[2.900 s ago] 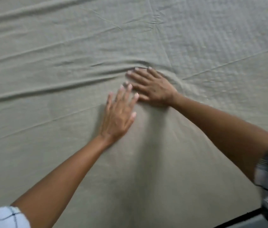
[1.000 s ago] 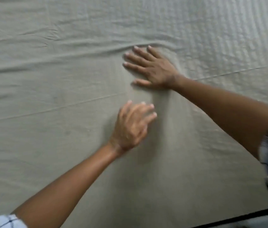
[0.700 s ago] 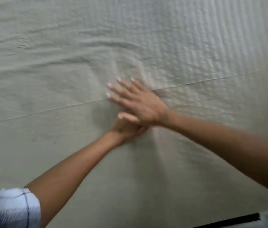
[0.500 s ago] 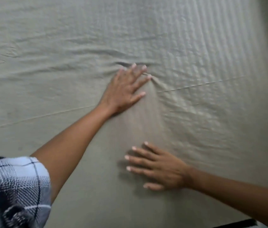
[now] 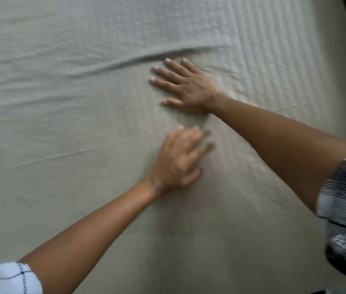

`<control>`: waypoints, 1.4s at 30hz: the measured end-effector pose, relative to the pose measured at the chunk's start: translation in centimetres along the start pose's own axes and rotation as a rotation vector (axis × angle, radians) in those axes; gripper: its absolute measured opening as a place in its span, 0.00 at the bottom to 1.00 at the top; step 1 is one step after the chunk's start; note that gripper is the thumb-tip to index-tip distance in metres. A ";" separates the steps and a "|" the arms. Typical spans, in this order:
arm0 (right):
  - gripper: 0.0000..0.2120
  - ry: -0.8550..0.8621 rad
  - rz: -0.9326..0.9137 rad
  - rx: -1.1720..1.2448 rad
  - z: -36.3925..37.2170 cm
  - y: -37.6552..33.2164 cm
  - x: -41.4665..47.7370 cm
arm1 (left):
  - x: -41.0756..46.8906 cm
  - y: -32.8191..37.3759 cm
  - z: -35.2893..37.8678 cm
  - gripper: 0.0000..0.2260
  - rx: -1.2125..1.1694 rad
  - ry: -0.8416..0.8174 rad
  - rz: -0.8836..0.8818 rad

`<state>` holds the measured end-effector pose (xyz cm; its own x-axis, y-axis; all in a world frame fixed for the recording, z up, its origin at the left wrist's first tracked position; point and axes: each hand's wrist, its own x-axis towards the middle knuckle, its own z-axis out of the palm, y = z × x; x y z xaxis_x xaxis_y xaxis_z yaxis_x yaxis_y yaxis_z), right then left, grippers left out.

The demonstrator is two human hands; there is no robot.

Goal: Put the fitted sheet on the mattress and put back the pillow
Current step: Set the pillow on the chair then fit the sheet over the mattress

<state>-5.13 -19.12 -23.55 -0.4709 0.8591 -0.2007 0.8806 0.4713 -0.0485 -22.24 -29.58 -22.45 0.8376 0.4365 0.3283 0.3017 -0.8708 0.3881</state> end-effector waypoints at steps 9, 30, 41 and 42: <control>0.29 0.212 -0.098 0.198 0.0 -7.0 -12.6 | 7.9 -1.7 3.8 0.23 0.254 0.051 0.130; 0.29 -0.035 0.548 0.160 -0.7 17.8 -9.9 | 13.9 -2.1 6.8 0.25 0.237 -0.299 -0.243; 0.20 0.240 0.796 0.348 -4.0 1.1 -15.7 | 14.0 3.7 -0.7 0.32 0.268 -0.680 -0.311; 0.18 0.291 0.806 0.357 -5.1 -0.6 -16.4 | 13.2 4.9 -1.8 0.32 0.234 -0.673 -0.336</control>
<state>1.82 -32.50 -15.19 0.3383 0.9395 -0.0535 0.8890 -0.3377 -0.3093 -10.51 -27.65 -14.70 0.7578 0.5191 -0.3952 0.6129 -0.7741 0.1584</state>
